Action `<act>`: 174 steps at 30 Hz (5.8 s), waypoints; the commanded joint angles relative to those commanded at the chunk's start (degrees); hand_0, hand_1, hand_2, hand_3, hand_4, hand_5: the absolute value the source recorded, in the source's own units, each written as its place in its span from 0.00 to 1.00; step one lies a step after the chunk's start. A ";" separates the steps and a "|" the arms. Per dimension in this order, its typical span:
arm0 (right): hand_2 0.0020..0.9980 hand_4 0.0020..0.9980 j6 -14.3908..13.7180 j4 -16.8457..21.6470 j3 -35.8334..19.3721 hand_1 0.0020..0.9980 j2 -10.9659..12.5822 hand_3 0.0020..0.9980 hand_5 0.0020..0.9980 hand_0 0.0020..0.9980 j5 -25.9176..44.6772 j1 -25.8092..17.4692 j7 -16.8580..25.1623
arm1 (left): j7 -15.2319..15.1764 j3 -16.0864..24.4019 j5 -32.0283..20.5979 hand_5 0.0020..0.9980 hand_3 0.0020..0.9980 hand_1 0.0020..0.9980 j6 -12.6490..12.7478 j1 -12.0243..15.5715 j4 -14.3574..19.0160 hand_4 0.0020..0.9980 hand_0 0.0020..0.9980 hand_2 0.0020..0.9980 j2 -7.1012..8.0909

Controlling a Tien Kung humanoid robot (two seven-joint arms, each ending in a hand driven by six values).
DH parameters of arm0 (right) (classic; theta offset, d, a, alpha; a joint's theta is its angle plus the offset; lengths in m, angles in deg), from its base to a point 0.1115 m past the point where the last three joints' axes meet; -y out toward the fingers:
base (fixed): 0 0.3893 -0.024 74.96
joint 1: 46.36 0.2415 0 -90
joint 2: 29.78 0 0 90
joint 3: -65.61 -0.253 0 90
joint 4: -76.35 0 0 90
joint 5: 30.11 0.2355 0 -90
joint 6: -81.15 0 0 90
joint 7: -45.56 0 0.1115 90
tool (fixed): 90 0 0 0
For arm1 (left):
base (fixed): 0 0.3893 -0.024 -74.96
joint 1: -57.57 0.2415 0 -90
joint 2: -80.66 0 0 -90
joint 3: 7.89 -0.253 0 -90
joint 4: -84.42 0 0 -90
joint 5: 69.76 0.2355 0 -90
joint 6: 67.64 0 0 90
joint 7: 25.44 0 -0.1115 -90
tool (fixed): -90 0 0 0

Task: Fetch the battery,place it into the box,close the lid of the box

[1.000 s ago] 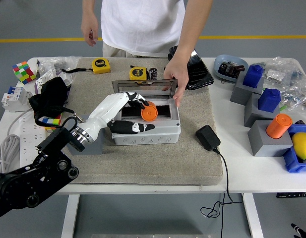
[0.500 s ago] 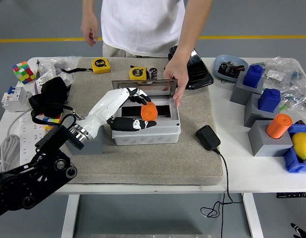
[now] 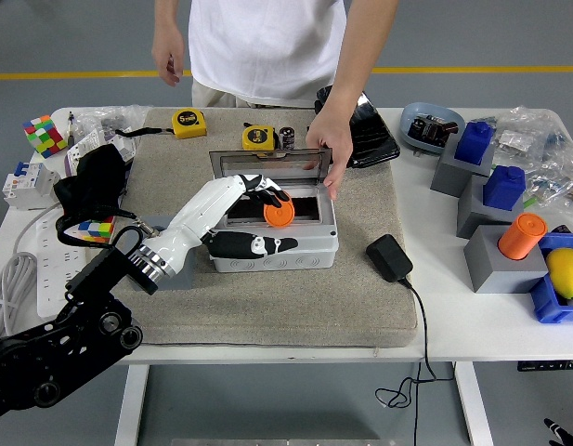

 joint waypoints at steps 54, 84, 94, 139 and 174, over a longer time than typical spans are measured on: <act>0.60 0.96 -0.17 0.14 0.35 0.62 -0.05 0.55 0.46 0.66 0.11 -0.03 -0.02 | -4.62 11.35 3.39 0.54 0.61 0.57 2.96 0.05 0.44 1.00 0.50 0.57 0.77; 0.60 0.96 -0.11 0.25 1.32 0.62 -0.04 0.55 0.46 0.66 0.59 -0.17 0.08 | 3.06 1.94 6.18 0.59 0.72 0.67 -0.29 -5.60 -7.51 1.00 0.61 0.67 -2.19; 0.60 0.96 -0.04 0.27 1.24 0.62 0.02 0.55 0.46 0.66 0.39 -0.32 0.14 | 2.95 0.80 4.79 0.62 0.68 0.56 0.06 -2.62 -1.31 1.00 0.49 0.60 0.18; 0.60 0.96 0.13 -0.33 3.68 0.62 -0.16 0.55 0.46 0.66 1.28 0.07 0.20 | -0.91 24.00 -0.29 0.63 0.69 0.60 0.23 5.49 2.54 1.00 0.53 0.62 -0.86; 0.60 0.96 -0.36 -0.55 1.56 0.62 0.94 0.55 0.46 0.66 -0.08 -0.04 -0.38 | -0.66 39.48 -5.00 0.62 0.69 0.62 -1.92 11.82 2.54 1.00 0.56 0.63 -3.06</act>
